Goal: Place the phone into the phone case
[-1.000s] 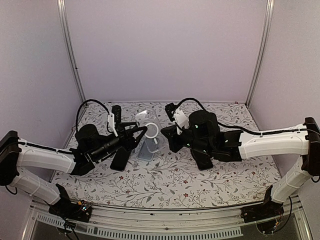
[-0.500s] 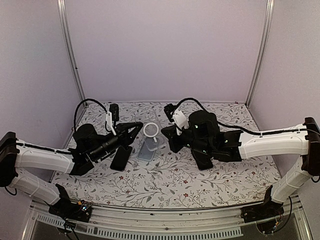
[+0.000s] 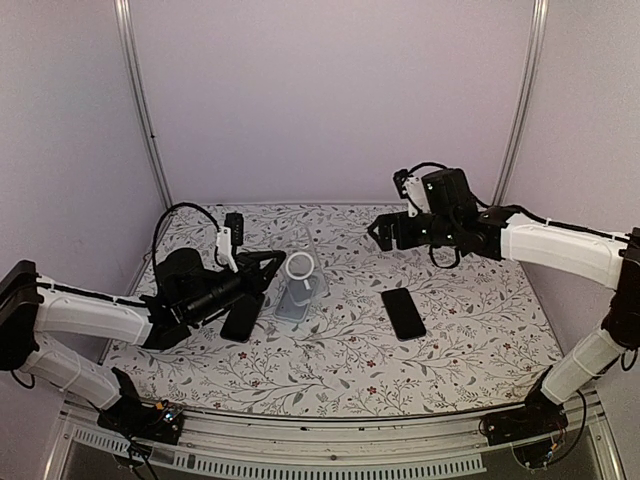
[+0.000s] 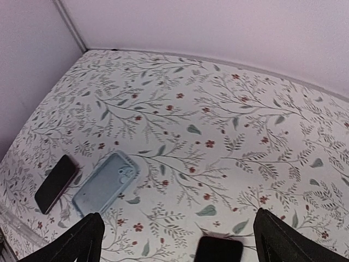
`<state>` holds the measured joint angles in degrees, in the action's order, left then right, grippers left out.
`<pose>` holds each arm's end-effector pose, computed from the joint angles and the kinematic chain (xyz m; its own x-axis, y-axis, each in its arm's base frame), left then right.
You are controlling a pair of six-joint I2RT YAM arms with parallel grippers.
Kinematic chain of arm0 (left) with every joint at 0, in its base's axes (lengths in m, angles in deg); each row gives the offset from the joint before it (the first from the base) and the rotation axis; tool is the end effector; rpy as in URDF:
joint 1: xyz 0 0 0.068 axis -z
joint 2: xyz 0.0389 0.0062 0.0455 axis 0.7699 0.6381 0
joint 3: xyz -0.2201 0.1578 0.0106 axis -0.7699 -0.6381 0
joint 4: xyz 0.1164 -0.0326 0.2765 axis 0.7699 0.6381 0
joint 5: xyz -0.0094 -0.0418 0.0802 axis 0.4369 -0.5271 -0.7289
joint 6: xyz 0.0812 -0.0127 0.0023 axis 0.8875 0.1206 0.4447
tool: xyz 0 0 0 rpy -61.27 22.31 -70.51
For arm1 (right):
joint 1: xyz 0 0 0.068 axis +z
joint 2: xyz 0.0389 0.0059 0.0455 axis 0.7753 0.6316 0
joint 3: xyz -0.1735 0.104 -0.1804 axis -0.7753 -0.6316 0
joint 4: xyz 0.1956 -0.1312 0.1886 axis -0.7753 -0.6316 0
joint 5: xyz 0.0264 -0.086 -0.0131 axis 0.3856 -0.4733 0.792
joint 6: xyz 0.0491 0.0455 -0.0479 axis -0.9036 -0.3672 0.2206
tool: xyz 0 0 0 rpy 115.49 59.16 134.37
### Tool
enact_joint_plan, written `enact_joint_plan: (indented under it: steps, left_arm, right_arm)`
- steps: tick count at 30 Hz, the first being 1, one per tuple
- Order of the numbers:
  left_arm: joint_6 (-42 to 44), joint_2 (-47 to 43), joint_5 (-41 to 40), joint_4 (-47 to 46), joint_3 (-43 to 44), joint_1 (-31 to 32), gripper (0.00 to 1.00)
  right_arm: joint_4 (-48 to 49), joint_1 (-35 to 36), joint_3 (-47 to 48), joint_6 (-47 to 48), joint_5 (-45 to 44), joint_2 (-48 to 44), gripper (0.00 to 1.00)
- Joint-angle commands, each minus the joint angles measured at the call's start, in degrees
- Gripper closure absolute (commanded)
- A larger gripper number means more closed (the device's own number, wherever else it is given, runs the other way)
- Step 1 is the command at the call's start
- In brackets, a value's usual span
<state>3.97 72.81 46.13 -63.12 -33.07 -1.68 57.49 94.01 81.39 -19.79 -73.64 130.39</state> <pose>0.2257 -0.2502 0.1968 -0.3006 -0.3071 -0.9029 0.6443 0.6327 -0.4297 0.3125 0.2850 0.2582 -0.4818 -0.1585 -0.8618 -0.5374 0.8303 0.1477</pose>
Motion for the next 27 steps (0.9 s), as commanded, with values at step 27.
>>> enact_joint_plan:
  steps: [27]
  left_arm:
    - [-6.9,6.9,2.0,5.2,3.4,0.8,1.00]
  right_arm:
    - [-28.2,-6.2,3.4,-5.5,9.3,23.2,0.01]
